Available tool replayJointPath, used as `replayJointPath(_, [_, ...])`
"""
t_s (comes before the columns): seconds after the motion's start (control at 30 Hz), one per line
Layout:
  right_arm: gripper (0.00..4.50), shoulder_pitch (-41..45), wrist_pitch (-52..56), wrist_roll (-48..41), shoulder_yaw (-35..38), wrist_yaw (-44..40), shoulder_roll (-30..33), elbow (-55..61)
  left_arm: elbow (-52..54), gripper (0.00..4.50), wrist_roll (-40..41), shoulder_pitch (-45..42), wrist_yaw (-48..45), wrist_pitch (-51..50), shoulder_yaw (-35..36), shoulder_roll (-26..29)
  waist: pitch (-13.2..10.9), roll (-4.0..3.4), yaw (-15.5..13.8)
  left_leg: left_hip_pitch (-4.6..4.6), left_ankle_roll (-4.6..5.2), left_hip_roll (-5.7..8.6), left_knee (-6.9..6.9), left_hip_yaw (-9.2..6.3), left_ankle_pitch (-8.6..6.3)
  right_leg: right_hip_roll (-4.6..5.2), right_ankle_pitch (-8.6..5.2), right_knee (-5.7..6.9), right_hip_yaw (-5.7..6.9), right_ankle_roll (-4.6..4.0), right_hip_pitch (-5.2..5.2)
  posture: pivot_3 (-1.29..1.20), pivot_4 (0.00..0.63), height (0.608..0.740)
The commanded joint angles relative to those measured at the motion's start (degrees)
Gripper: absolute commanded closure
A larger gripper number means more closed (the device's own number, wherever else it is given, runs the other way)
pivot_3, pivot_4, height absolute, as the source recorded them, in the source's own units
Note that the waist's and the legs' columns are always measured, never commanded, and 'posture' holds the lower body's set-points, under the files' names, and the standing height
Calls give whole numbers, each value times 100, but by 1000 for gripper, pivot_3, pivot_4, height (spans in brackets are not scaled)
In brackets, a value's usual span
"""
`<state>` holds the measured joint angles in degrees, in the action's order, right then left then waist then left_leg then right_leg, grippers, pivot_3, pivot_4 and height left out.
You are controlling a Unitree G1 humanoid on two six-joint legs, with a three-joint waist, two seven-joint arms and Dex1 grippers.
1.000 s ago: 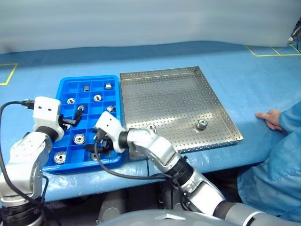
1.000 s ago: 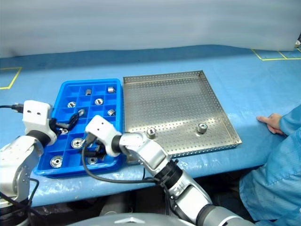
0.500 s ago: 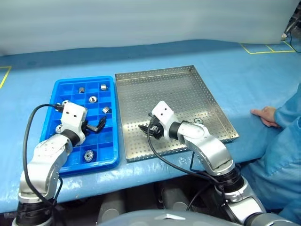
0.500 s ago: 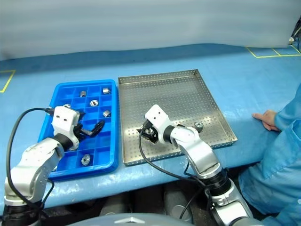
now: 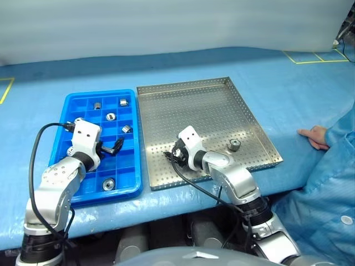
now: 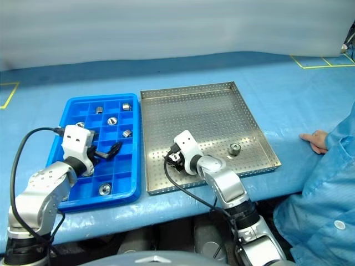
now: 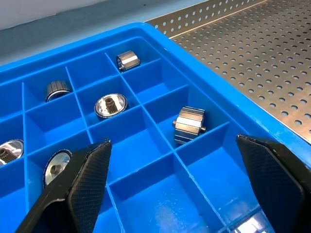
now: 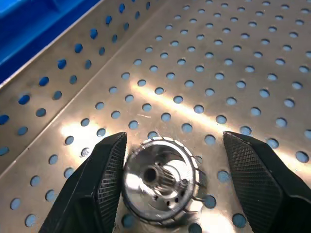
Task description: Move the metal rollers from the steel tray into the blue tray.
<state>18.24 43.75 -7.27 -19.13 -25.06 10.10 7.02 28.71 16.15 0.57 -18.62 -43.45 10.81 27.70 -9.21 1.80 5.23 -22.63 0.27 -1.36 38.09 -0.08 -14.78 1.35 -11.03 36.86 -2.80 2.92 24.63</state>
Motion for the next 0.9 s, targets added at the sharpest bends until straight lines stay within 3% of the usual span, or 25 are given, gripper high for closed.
replayJointPath(0.03, [1172,-14,-147,109,-130,-35,59,20,261,0,-37,-11,68,26,94,33,0,0,-1,1,0,-1,0,0,0,-1,-2,1,0,2,-1,-96,150,740])
replayJointPath(0.1, [1172,-39,-169,119,-151,-18,48,23,263,0,-31,-29,78,17,83,36,0,0,-1,1,0,-1,1,0,0,-2,-3,1,1,4,-1,-98,150,740])
replayJointPath(0.27, [2720,36,-116,-69,15,-54,-103,375,342,0,-25,-5,85,-25,265,166,0,1,2,2,0,-2,2,-1,0,-2,-3,0,0,5,-1,-93,150,740])
replayJointPath(0.3, [2787,58,-98,-89,31,-55,-129,414,358,0,-27,8,97,-34,302,185,0,1,4,1,0,-3,2,-1,0,-2,-3,0,0,4,0,-93,150,740])
replayJointPath(0.57, [2781,1103,-425,-263,-111,-246,-805,232,748,0,-153,780,-61,134,747,544,-5,-2,13,1,-1,-13,-4,1,0,-9,-2,4,-1,2,10,-33,150,740])
replayJointPath(0.7, [2781,1708,-890,-398,-320,-664,-1439,-616,988,0,-326,1325,-60,201,876,614,-5,-2,-51,1,-1,-19,-14,-10,0,-11,-7,6,13,-18,11,27,150,740])
replayJointPath(0.9, [2781,2306,-1461,-441,-438,-1225,-2024,-2119,1363,0,-254,1775,10,253,1086,302,-5,-2,-316,-4,-5,-24,-22,-19,-1,8,-14,-1,32,-30,6,95,150,740])
